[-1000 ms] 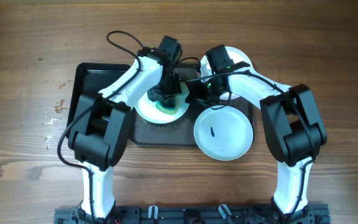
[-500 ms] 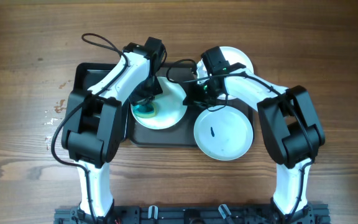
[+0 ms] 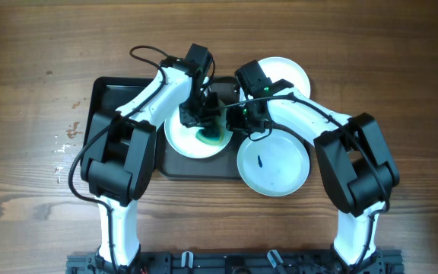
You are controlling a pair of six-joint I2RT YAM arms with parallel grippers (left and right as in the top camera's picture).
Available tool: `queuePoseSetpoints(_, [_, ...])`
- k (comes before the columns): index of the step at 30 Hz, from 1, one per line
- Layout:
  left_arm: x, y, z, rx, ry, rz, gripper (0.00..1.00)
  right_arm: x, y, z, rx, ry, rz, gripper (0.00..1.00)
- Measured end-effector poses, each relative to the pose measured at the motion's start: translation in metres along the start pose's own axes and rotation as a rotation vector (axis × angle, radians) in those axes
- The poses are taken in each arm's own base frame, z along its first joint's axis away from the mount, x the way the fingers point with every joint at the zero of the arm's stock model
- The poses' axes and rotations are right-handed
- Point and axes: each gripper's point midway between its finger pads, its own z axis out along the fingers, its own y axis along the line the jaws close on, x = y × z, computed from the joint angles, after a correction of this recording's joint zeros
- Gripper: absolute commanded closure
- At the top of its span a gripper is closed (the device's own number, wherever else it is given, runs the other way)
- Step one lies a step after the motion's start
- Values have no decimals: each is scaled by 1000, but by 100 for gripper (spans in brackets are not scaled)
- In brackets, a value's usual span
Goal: Clean dirty plates on tray and stack at the side
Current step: 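Scrub the held plate with the sponge in the left gripper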
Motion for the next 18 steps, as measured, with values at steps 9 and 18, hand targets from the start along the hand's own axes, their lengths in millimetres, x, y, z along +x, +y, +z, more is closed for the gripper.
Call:
queuePoseSetpoints(9, [-19,37,-7,-199,-121,-129,96,-2,4,1,-7,-15,-5,96])
queuePoseSetpoints(18, [-2,81,-22,-443,-109,-190,96,1,6,2,-8,-5,-8,96])
